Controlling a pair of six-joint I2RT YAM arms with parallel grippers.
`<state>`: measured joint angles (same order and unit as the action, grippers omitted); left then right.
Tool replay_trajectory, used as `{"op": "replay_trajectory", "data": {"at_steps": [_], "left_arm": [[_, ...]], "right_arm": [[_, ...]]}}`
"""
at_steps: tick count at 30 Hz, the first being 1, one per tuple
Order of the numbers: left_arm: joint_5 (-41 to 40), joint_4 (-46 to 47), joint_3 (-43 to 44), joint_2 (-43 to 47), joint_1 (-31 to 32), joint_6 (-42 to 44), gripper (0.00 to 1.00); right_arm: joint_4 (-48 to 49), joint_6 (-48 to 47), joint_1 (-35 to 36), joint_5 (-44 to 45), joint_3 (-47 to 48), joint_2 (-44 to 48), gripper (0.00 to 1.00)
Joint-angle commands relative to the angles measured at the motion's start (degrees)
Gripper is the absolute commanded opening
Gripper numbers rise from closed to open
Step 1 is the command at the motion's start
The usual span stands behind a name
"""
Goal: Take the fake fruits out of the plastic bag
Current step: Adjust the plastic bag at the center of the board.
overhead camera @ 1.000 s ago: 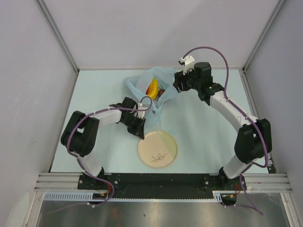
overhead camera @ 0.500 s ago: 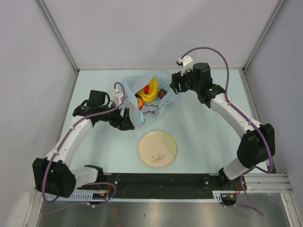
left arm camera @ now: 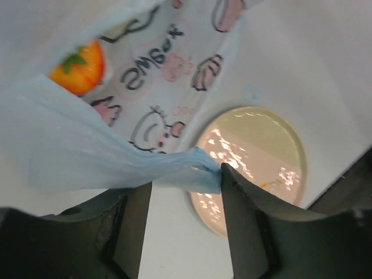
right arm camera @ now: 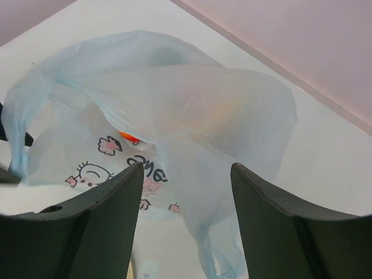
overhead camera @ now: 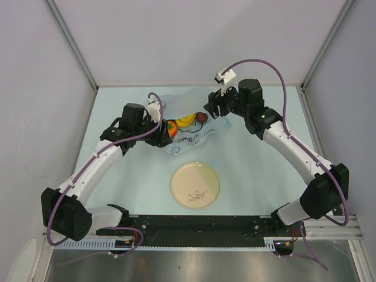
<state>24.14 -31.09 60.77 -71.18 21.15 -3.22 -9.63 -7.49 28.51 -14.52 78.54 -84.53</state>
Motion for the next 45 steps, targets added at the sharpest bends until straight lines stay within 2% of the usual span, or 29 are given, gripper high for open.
{"op": "replay_trajectory", "data": {"at_steps": [1,2,3,5,6,16,18,19,21,24,25,29,35,42,45], "left_arm": [[-13.9,-1.4,4.6,1.0,-0.2,-2.3,0.47],[-14.1,-1.8,4.8,1.3,-0.3,-1.8,0.40],[-13.9,-1.9,4.9,1.9,-0.5,-1.1,0.26],[-12.6,-2.0,4.9,2.7,-0.9,-0.6,0.12],[-11.2,-2.0,4.7,3.8,-0.9,0.0,0.00],[-1.4,2.2,2.3,7.9,-2.3,1.2,0.00],[-0.4,2.3,2.9,7.4,-2.3,1.7,0.00],[-0.4,2.4,2.9,6.9,-2.3,1.8,0.00],[-0.4,3.0,2.9,6.8,-2.3,0.7,0.00],[1.3,3.1,4.3,6.6,-2.7,-0.4,0.00],[2.4,3.2,4.8,6.6,-2.8,-0.4,0.00],[7.8,3.8,6.5,6.3,-3.7,-1.3,0.00],[12.3,5.2,8.0,7.0,-4.5,-3.8,0.00],[12.0,3.7,6.8,8.2,-5.2,-2.1,0.00],[11.3,2.8,4.7,8.9,-5.4,-0.5,0.00]], "right_arm": [[0.4,-2.9,1.3,-1.3,-0.5,2.8,0.66],[0.4,-3.3,1.6,-2.3,-0.8,3.0,0.66],[0.2,-4.2,1.7,-3.6,-0.9,3.1,0.66],[-1.1,-5.3,2.3,-7.6,-1.2,2.7,0.65],[-1.6,-5.7,2.9,-8.7,-1.2,2.5,0.64],[1.9,-11.7,9.6,-11.6,-1.1,-5.9,0.48],[3.7,-10.9,10.6,-9.6,-1.1,-4.6,0.52],[5.5,-10.4,10.9,-8.5,-1.1,-2.8,0.58],[6.5,-10.8,11.3,-8.4,-1.1,-0.5,0.61],[5.2,-13.0,11.7,-11.3,-1.1,1.4,0.49],[2.7,-13.9,12.4,-11.5,-1.1,1.0,0.43],[-0.8,-15.5,12.2,-11.4,-1.1,-4.8,0.36],[5.0,-19.2,11.3,-10.0,-1.0,-13.1,0.35],[14.4,-21.0,11.0,0.3,3.0,-21.5,0.34],[14.8,-20.4,10.0,1.1,6.8,-24.9,0.33]]}}
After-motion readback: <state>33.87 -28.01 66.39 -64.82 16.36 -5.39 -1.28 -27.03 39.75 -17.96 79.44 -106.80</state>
